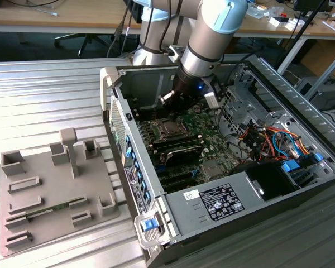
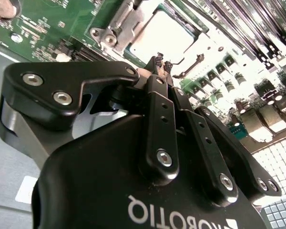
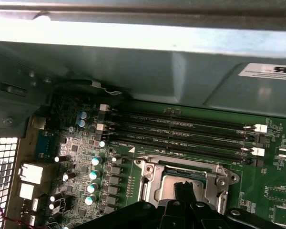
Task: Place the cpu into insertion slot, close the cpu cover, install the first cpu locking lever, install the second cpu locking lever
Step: 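Install the first cpu locking lever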
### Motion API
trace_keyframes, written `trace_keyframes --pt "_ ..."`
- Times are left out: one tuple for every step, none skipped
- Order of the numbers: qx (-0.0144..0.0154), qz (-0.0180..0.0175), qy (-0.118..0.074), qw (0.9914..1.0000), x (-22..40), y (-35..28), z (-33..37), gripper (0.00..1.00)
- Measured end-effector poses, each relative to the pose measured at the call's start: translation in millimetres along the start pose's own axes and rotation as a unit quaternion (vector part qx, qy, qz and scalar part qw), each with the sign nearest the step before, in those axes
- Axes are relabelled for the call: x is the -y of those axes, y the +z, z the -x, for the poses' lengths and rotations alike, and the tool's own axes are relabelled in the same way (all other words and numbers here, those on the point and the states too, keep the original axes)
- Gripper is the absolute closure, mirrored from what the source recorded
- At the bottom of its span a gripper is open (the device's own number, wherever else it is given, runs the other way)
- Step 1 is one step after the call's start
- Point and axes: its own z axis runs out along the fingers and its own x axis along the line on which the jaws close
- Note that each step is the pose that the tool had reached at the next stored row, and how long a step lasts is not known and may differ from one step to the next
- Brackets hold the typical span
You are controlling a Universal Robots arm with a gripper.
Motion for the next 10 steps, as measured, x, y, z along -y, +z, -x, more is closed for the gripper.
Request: trace_keyframes --pt "0.0000 0.0000 0.000 1.00000 -0.1 0.1 -1.1 0.89" --pt "0.0000 0.0000 0.000 1.00000 -0.2 0.1 -2.0 0.89" --pt "0.0000 -0.0001 0.000 1.00000 -0.3 0.2 -3.2 0.89" --pt "0.0000 0.0000 0.000 1.00000 -0.5 0.2 -4.2 0.89" --pt "0.0001 0.0000 0.000 1.00000 -0.6 0.3 -5.0 0.89" --pt "0.0001 0.0000 0.000 1.00000 -0.7 0.3 -5.8 0.89" --pt "0.0001 0.0000 0.000 1.00000 -0.7 0.4 -6.4 0.89" --pt "0.0002 -0.0001 0.000 1.00000 -0.9 0.5 -7.7 0.89" --pt "0.0002 -0.0001 0.000 1.00000 -1.0 0.5 -8.8 0.89" --pt "0.0002 0.0000 0.000 1.00000 -1.0 0.6 -9.4 0.89"
